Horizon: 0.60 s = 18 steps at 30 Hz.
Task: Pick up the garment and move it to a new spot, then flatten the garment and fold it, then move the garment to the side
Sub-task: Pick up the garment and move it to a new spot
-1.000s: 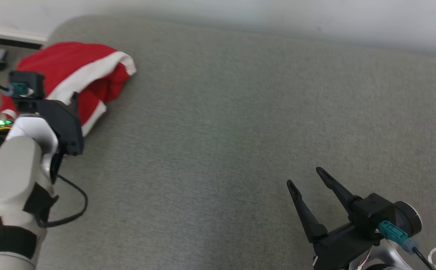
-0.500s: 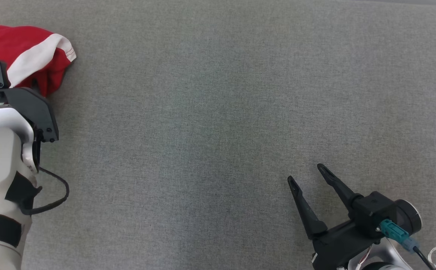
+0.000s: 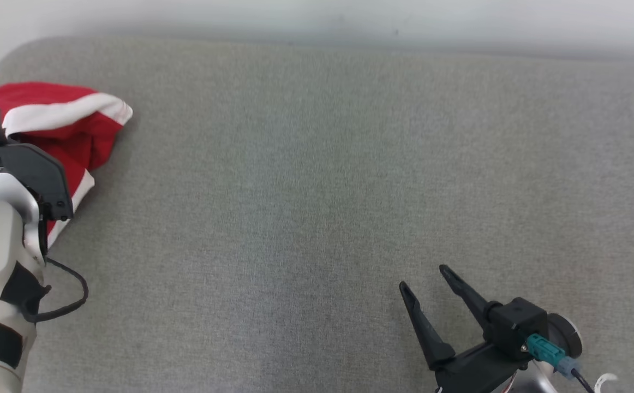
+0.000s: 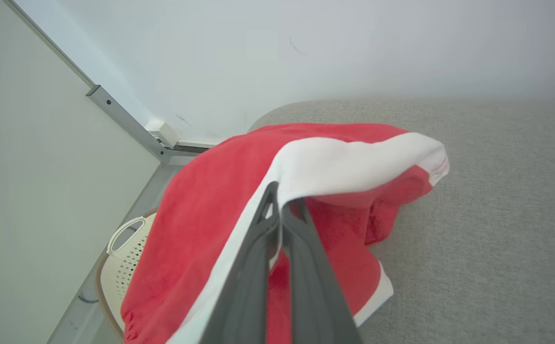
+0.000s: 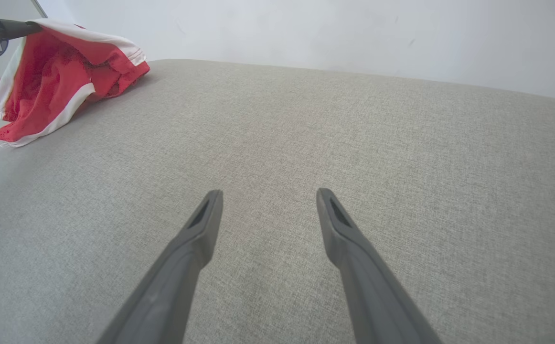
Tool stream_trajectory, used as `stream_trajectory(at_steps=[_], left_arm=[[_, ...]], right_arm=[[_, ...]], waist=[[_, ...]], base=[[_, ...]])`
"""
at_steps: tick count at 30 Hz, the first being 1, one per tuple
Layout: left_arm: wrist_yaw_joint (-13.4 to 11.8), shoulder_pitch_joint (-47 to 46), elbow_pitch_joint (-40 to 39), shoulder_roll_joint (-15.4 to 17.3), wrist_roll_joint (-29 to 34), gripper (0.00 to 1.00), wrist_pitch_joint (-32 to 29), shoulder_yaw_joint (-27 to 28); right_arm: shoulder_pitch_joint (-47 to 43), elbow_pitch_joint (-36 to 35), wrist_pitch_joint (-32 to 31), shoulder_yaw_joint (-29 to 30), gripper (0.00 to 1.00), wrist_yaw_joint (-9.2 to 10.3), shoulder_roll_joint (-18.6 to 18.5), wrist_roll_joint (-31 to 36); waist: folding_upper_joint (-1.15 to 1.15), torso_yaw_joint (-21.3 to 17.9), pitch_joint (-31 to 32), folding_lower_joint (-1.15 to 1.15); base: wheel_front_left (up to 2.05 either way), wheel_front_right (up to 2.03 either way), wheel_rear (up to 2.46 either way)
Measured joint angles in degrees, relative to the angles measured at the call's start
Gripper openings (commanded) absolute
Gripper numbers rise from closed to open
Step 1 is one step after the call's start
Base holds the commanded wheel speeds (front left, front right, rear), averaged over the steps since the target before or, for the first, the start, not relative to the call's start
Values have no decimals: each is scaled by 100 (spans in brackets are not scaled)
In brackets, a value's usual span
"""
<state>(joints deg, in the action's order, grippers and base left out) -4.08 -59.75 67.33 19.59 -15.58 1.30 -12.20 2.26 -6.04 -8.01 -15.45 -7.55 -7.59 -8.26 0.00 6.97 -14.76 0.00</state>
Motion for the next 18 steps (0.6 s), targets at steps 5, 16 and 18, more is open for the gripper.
stream_trajectory(at_steps=[5, 16, 18], left_arm=[[212, -8, 13, -7, 103, 0, 44, -170], [714, -307, -341, -292, -83, 0, 20, -268], [764, -367, -514, -413, -122, 0, 69, -279]], right_arm=[[-84, 242, 153, -12, 100, 0, 137, -121], [-475, 548, 459, 587, 100, 0, 379, -183], [-570, 564, 482, 682, 100, 0, 404, -182]], waist=[[-1, -32, 434, -1], [-1, -263, 1487, -2], [-1, -376, 1604, -2]], base=[[0, 0, 0], [0, 0, 0], [0, 0, 0]])
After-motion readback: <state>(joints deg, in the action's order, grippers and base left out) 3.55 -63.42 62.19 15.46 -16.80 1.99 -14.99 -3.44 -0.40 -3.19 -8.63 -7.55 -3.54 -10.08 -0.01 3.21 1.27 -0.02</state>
